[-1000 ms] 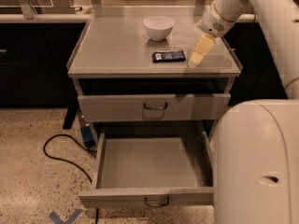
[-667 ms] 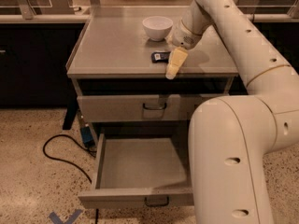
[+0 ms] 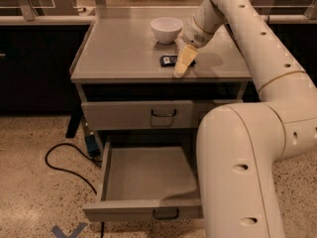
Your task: Place rxbar blueberry into middle drawer
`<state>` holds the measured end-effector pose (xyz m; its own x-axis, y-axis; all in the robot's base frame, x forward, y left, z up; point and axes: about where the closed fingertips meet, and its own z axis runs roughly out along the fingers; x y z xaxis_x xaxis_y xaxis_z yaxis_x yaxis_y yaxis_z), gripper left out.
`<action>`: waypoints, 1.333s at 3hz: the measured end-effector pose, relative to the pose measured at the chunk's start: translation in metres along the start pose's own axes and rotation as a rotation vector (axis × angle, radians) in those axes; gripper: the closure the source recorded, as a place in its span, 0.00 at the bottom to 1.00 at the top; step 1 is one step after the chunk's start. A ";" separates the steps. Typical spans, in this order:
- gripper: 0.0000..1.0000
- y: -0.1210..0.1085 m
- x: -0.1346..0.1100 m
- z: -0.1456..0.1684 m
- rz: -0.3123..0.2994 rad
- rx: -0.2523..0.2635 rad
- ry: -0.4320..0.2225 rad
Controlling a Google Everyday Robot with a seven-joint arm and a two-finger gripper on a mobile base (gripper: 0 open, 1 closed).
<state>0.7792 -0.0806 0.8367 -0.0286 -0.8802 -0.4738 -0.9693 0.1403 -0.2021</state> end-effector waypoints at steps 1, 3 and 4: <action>0.00 0.000 0.000 0.000 0.000 0.000 0.000; 0.00 -0.006 0.004 0.024 -0.069 -0.033 -0.130; 0.00 -0.006 0.004 0.024 -0.069 -0.033 -0.130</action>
Offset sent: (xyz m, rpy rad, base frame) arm 0.0149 -0.0228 -0.0207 0.0317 0.0867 0.1158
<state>0.7906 -0.0740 0.8159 0.0680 -0.8207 -0.5672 -0.9754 0.0649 -0.2108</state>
